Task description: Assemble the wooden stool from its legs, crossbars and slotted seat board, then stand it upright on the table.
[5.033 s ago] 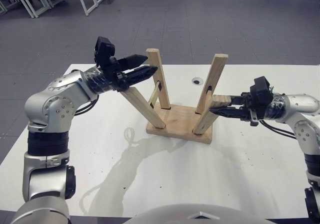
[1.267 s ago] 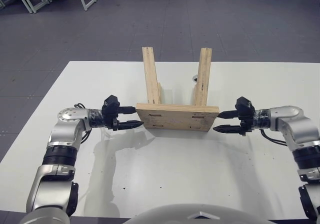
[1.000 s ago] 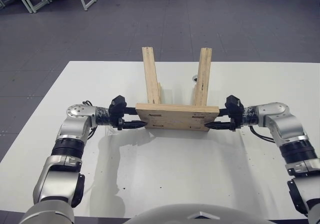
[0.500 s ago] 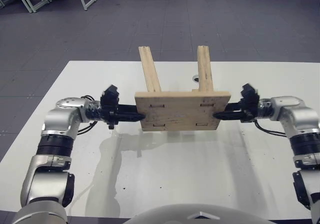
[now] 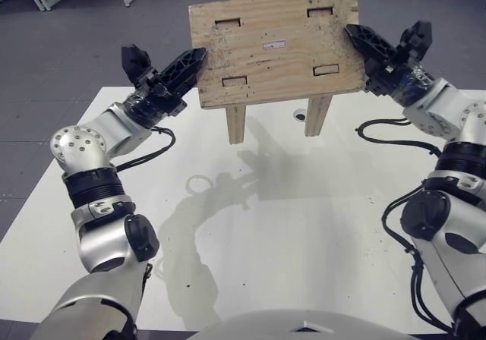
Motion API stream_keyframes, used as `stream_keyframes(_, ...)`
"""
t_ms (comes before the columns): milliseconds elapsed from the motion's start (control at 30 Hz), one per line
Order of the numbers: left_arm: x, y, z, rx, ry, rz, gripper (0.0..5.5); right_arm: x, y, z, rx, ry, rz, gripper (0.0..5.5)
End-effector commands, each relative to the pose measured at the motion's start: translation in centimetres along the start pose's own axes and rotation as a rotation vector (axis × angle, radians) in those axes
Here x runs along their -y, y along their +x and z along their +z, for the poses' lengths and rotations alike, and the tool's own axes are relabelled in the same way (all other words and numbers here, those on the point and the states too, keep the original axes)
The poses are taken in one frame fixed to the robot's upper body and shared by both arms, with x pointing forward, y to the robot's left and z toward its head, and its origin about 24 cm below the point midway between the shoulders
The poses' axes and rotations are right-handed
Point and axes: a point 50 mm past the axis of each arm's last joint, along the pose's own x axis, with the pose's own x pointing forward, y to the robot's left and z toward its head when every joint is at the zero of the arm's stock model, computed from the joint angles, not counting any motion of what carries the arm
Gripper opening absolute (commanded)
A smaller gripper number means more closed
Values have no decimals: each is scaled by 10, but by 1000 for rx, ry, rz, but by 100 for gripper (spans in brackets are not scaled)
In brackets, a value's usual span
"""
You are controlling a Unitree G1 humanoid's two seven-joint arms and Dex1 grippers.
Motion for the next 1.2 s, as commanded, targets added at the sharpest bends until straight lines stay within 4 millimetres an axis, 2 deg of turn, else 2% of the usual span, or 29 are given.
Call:
stream_keyframes(33, 33, 29, 36, 265, -37, 67, 131, -6, 34, -10, 110, 157, -225, 130)
stream_keyframes(200, 36, 53, 56, 477, -210, 220, 131, 4, 49, -9, 321, 337, -419, 130)
stream_keyframes(267, 13, 57, 52, 509, -277, 364, 131, 19, 50, -13, 357, 365, -513, 129)
stream_keyframes(367, -17, 50, 40, 529, -320, 533, 131, 36, 50, -18, 355, 385, -610, 113)
stream_keyframes(467, -28, 46, 35, 536, -328, 591, 131, 44, 50, -21, 273, 338, -633, 55)
stream_keyframes(567, -35, 45, 35, 534, -331, 600, 131, 47, 49, -18, 218, 290, -583, 55)
stream_keyframes(667, -37, 42, 34, 492, -335, 589, 131, 44, 47, -13, 213, 254, -528, 113)
stream_keyframes(700, -37, 42, 33, 477, -337, 585, 160, 43, 47, -13, 209, 241, -516, 130)
stream_keyframes(867, -41, 38, 23, 383, -371, 587, 236, 35, 43, -9, 204, 137, -475, 221)
stream_keyframes(933, -41, 31, 24, 386, -337, 585, 268, 25, 43, -12, 172, 59, -436, 256)
stream_keyframes(1033, -31, 9, 34, 438, -185, 613, 268, 15, 36, -15, 150, -82, -425, 256)
stream_keyframes(1133, -24, -10, 30, 427, -44, 690, 268, 11, 26, -22, 150, -193, -442, 256)
stream_keyframes(1200, -11, -23, 30, 423, 168, 771, 268, 13, 20, -31, 141, -233, -460, 256)
